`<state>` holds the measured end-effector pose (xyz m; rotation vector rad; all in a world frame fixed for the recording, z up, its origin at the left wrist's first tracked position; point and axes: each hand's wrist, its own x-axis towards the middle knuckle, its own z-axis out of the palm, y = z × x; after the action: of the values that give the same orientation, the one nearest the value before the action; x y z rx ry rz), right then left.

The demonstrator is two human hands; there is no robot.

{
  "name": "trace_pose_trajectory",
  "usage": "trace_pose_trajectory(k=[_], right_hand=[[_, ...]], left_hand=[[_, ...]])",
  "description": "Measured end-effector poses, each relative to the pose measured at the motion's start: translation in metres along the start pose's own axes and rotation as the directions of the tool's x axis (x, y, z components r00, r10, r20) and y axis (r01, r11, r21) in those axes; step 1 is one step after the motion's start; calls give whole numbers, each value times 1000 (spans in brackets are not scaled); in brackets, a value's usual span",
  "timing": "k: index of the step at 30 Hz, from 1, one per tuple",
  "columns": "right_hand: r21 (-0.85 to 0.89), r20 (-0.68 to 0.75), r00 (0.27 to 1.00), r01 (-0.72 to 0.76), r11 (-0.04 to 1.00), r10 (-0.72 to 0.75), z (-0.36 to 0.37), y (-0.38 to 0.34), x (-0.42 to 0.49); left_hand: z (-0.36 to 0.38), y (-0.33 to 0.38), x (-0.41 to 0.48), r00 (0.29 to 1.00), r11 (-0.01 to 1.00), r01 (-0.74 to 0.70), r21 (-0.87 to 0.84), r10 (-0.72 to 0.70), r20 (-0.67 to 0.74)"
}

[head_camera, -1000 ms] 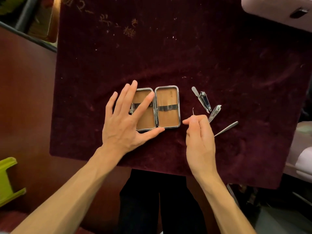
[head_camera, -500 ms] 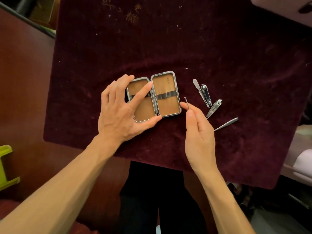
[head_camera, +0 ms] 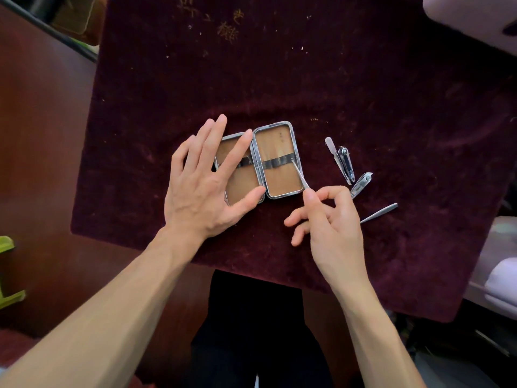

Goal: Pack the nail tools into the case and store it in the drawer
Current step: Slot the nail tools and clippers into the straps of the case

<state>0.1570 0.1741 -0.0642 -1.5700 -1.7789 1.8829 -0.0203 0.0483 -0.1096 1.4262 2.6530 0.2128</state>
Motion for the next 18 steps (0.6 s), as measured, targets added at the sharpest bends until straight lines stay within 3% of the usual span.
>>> trace_pose_trajectory(k=[18], right_hand=[[-76, -132, 984, -130, 989, 119, 7, 2, -5]], left_hand=[[2, 0, 0, 1000, 1000, 16, -21, -16, -4]])
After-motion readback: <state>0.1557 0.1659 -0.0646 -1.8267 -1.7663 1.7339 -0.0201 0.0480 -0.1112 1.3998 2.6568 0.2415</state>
